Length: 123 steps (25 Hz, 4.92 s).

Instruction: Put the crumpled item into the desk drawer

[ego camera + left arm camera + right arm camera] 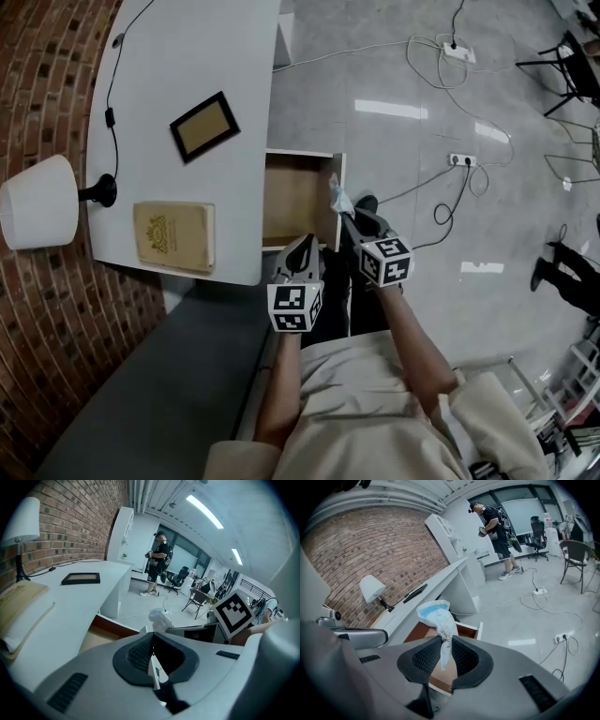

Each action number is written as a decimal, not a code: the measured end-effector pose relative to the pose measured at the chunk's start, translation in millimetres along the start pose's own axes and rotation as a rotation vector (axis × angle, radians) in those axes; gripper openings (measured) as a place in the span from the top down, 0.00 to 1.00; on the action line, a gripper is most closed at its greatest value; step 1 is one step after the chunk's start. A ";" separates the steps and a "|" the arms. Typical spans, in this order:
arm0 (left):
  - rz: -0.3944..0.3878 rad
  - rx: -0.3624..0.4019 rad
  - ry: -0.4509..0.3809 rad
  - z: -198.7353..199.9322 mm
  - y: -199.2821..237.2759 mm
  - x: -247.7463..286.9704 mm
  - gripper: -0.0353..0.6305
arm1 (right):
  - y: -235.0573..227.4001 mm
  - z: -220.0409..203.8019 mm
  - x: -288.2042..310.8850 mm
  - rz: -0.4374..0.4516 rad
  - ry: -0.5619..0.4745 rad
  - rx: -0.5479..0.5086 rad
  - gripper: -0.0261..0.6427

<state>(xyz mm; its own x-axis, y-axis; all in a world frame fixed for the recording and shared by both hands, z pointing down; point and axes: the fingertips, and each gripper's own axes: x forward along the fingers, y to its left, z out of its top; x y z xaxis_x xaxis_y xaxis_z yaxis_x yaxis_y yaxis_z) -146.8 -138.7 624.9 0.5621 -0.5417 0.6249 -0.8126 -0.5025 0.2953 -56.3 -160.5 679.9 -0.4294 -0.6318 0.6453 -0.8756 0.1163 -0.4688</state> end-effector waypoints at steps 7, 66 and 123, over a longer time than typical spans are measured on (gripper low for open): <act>0.010 -0.019 0.030 -36.3 21.7 37.4 0.92 | -15.0 -30.0 44.8 0.010 -0.007 0.083 0.82; 0.156 -0.104 0.032 -125.6 102.6 97.2 0.92 | -16.0 -117.5 210.0 0.000 0.202 0.136 0.81; 0.118 -0.110 -0.045 19.4 11.0 -66.3 0.92 | 90.0 -15.8 -43.3 0.134 0.234 -0.309 0.73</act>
<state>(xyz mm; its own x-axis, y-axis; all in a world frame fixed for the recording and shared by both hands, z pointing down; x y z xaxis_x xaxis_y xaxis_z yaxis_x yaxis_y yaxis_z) -190.0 -121.4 572.7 0.4664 -0.6234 0.6276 -0.8838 -0.3582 0.3009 -120.0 -110.6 619.3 -0.5520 -0.4077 0.7274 -0.8181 0.4335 -0.3779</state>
